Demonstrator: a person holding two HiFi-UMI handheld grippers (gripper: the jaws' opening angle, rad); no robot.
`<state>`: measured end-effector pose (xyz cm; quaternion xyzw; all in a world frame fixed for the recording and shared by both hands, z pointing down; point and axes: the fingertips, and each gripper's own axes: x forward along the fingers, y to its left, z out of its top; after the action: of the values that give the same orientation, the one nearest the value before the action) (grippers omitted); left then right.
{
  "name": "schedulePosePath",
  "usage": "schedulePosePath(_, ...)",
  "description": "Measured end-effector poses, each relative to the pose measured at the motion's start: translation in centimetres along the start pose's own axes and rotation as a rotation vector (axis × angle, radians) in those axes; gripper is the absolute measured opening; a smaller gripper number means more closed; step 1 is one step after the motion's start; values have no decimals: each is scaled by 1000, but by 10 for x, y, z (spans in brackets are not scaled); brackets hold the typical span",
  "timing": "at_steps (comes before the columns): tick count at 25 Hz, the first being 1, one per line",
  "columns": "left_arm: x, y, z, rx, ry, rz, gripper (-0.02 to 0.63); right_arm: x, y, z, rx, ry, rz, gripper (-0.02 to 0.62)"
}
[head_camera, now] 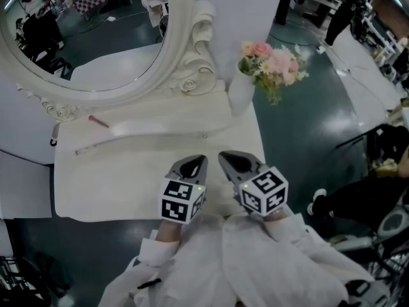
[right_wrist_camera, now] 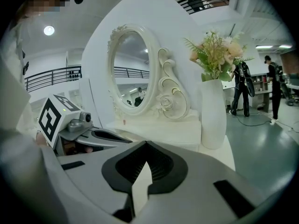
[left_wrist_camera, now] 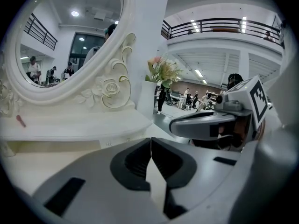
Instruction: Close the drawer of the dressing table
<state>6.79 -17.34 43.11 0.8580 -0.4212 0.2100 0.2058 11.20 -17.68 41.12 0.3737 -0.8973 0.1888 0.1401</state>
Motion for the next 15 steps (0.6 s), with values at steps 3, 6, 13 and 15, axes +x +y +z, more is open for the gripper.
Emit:
schedulePosePath(3,1,0,-3,-2,11,-6,9,0,1,0,4,0,2,8)
schedulePosePath(6,1,-1,-4,-2,11,-6,9,1,1,-1,0,2,6,7)
schedulePosePath(13,1,-4,-4,1,15,-25,9,1,2,0,6,-1,14,6)
schedulePosePath(15,2,-6,-5,-1,17,-33,9,1,2,-1,5,3,15,6)
